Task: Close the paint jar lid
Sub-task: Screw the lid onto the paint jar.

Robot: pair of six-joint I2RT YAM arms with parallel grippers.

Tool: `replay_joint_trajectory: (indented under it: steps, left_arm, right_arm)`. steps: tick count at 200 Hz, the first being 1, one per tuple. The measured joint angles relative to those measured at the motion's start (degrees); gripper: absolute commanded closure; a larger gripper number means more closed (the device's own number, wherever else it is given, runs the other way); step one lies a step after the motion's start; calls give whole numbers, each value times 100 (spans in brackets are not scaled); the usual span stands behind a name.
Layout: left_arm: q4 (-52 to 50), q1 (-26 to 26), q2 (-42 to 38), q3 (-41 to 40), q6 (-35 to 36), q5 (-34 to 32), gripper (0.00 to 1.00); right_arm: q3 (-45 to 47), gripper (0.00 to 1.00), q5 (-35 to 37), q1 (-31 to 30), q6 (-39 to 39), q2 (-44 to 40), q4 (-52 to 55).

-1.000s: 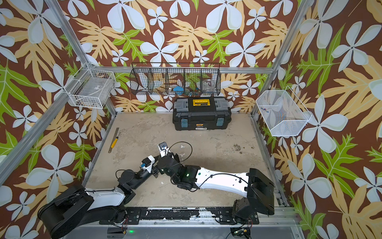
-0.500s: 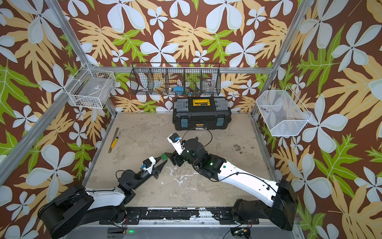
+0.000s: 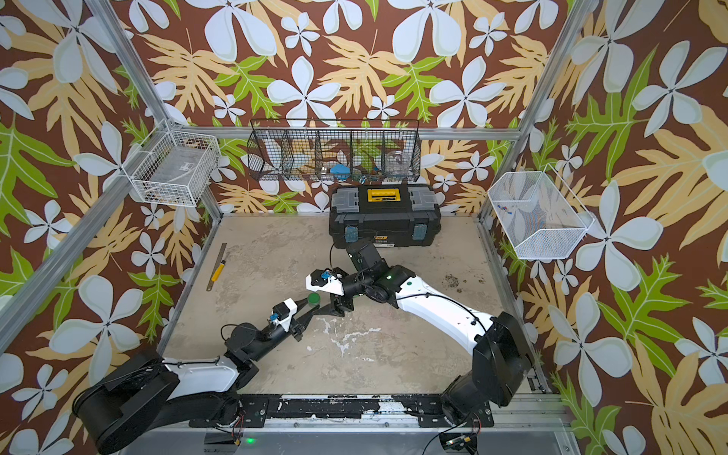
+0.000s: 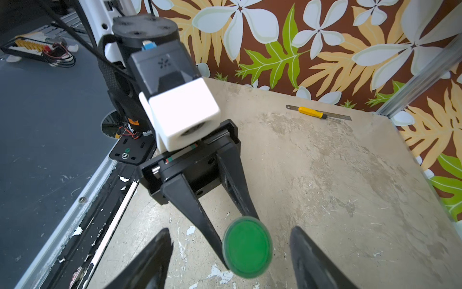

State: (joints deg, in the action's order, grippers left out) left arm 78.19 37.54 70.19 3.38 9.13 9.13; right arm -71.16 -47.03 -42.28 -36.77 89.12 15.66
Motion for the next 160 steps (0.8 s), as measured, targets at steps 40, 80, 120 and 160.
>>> replay_joint_trajectory:
  steps: [40, 80, 120, 160]
  left_arm:
    - [0, 2, -4, 0, 0, -2, 78]
    - [0, 2, -11, 0, 0, -2, 78]
    - [-24, 0, -11, 0, 0, -55, 78]
    - [-31, 2, -11, 0, -2, -22, 78]
  right_arm:
    - [-136, 37, 4, 15, -269, 264, 149]
    - [-297, 59, 35, 22, -289, 444, 179]
    - [-323, 76, 31, 26, -225, 485, 205]
    - [-33, 86, 166, 15, 597, 317, -162]
